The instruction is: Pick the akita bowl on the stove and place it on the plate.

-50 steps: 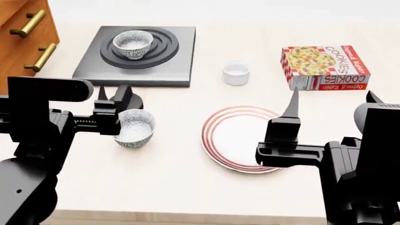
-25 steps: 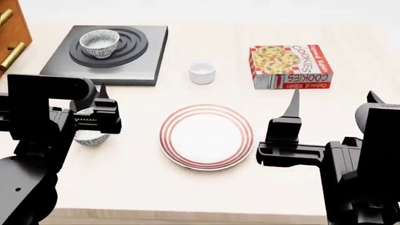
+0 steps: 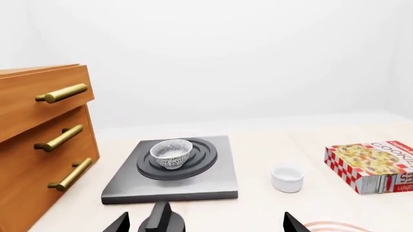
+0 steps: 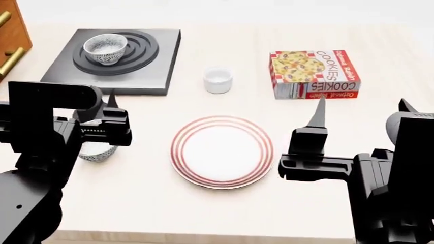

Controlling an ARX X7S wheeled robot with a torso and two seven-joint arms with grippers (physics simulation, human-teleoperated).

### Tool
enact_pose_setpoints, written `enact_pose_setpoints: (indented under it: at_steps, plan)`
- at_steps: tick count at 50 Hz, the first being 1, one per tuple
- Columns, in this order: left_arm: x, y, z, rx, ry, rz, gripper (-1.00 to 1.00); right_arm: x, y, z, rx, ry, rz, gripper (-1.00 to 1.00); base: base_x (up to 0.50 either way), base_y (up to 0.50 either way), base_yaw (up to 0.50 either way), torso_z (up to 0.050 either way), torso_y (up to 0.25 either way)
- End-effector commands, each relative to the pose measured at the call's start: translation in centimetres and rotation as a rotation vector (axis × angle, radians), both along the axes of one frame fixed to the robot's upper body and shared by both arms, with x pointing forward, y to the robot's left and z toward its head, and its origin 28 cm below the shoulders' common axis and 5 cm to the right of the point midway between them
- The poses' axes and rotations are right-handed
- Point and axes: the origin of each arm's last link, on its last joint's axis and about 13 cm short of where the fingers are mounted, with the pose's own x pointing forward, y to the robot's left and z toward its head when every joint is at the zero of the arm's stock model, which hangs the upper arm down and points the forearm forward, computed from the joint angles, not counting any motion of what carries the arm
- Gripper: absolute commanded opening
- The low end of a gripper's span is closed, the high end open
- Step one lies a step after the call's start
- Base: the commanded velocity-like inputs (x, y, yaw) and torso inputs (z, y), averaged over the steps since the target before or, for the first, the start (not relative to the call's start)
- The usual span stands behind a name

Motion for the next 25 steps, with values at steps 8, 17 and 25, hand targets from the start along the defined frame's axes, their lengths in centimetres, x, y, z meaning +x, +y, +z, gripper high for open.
enact_pose_setpoints:
  at_steps: [8,17,25]
  plan:
    - [-0.1,-0.05,-0.03,0.001,0.001,-0.004,1.0,0.02,-0.04,-0.07,0.001,0.0,0.004,1.0,0.35,0.0,0.0,0.0,0.0]
    - [-0.08,0.04,-0.04,0.004,0.002,-0.002,1.0,0.0,-0.02,-0.04,0.002,0.0,0.005,1.0,0.36,0.0,0.0,0.0,0.0]
    - [0.02,0.09,-0.02,0.002,0.003,-0.001,1.0,0.03,-0.03,-0.11,0.002,0.001,0.005,1.0,0.35,0.0,0.0,0.0,0.0]
